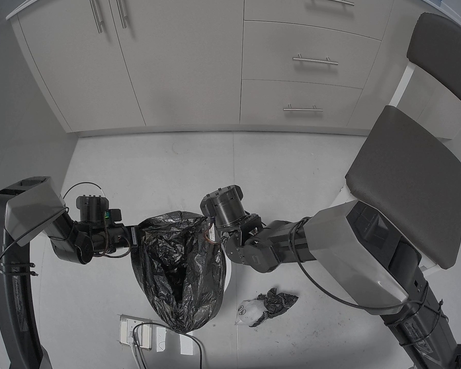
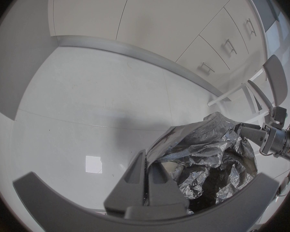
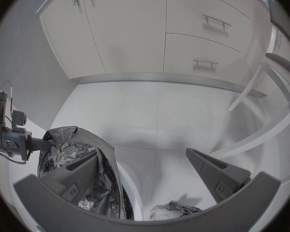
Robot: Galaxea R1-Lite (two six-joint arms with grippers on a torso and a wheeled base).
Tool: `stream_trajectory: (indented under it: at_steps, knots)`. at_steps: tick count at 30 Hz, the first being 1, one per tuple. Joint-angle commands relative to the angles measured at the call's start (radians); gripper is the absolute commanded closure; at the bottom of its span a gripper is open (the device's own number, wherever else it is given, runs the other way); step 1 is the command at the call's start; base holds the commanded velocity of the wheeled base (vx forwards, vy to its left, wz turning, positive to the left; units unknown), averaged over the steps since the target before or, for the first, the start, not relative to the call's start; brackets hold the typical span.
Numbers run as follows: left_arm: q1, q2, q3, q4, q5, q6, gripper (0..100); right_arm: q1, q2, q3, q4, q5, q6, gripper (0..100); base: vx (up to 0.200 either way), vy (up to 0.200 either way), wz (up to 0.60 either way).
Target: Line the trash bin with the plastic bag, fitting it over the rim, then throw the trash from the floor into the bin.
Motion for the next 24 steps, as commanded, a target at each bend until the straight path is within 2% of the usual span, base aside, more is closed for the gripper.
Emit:
stream_trajectory:
  at_steps: [1, 13, 14, 24]
  knots:
    - [-0.001, 0.022, -0.013, 0.001, 0.0, -0.004, 100, -0.003, 0.01, -0.005, 0.001, 0.0, -0.001, 0, 0.0, 0.0, 0.0]
    - [-0.003, 0.033, -0.019, 0.001, 0.0, -0.018, 100, 0.001, 0.021, -0.022, 0.001, 0.0, -0.001, 0, 0.0, 0.0, 0.0]
    - [-0.003, 0.035, -0.019, 0.001, -0.001, -0.018, 0, 0.001, 0.021, -0.022, 0.001, 0.0, -0.001, 0, 0.0, 0.0, 0.0]
    - [-0.004, 0.031, -0.002, -0.002, -0.001, -0.016, 0, 0.009, 0.019, -0.02, 0.001, 0.0, 0.001, 0, 0.0, 0.0, 0.0]
